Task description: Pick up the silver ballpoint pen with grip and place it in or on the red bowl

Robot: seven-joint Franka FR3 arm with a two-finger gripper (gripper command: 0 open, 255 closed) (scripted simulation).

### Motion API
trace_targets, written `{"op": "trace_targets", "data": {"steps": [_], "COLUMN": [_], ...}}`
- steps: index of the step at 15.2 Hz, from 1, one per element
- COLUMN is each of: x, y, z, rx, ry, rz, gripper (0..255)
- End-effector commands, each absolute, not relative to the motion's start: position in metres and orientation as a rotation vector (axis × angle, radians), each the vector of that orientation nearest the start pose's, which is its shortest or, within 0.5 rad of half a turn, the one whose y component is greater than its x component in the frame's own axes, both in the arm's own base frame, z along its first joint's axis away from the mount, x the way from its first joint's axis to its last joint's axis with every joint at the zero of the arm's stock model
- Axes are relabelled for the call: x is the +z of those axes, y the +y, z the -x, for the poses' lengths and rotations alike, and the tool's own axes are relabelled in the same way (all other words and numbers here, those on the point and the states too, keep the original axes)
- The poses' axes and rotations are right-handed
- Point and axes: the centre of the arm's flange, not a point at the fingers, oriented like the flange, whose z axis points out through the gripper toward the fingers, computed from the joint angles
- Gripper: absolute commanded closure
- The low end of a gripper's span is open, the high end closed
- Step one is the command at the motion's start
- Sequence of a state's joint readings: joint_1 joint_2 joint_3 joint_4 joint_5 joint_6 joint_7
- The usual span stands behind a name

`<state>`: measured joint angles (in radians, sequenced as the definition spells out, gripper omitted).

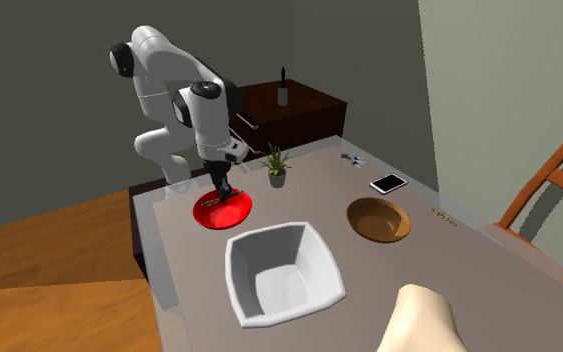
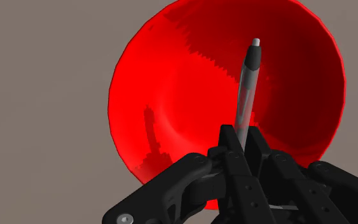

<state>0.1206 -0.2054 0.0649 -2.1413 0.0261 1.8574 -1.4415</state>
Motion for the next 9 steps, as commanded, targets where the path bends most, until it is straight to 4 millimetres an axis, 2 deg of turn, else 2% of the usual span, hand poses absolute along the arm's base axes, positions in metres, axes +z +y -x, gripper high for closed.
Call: {"op": "trace_targets", "data": {"steps": [1,3,9], "x": [0.475,0.464,0.464], "y": [0.093,0.093,0.093], "z": [-0.474,-0.474,-0.474], "rx": [-0.09,-0.09,-0.09], "ry": [2.311,2.311,2.311], "rz": [-2.207,-2.207,-2.207], "gripper": [255,255,255]}}
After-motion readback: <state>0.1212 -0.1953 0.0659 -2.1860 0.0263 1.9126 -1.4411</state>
